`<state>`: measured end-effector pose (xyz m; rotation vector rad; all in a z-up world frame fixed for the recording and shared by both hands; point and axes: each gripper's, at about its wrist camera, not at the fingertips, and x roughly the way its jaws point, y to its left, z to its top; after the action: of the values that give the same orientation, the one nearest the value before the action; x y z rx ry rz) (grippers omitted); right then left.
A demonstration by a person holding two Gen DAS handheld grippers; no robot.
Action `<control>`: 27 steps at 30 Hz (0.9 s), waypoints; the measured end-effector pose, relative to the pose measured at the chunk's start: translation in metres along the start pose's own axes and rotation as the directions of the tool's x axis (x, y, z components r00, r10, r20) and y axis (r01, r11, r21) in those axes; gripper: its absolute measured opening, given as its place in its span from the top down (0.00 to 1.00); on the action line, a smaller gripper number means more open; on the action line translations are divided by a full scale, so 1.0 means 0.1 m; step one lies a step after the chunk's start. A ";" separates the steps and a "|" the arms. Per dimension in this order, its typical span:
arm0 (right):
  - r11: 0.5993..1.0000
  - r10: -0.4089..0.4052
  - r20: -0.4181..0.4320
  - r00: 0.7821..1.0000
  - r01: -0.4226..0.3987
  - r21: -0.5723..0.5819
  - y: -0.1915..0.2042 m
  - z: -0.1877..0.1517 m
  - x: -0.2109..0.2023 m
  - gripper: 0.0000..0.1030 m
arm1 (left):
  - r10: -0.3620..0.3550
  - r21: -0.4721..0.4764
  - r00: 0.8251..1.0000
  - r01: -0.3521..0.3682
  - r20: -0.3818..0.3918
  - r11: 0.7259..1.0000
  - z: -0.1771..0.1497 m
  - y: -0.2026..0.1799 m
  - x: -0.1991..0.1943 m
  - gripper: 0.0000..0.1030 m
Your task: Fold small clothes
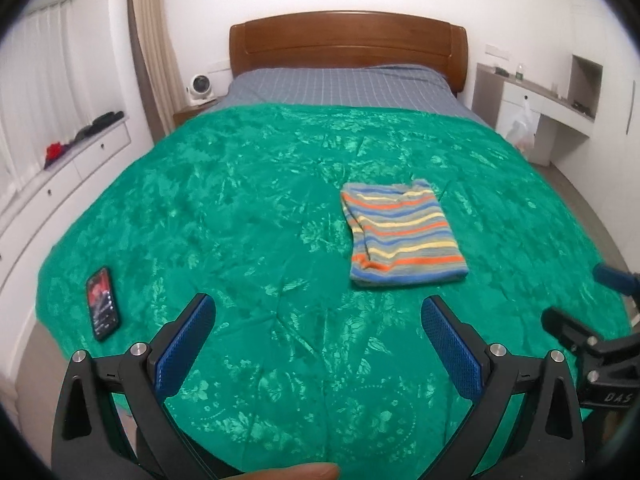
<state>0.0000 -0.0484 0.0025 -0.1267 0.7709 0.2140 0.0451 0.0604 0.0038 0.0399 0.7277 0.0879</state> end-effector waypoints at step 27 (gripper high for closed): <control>0.996 -0.082 -0.019 0.996 0.082 -0.037 0.07 -0.02 -0.11 0.00 | -0.053 -0.009 0.997 0.053 -0.052 0.999 -0.09 -0.14 -0.03 0.00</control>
<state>-0.0108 -0.0433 0.0091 -0.1949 0.7806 0.1490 0.0378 0.0466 -0.0014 0.0112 0.7798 0.0410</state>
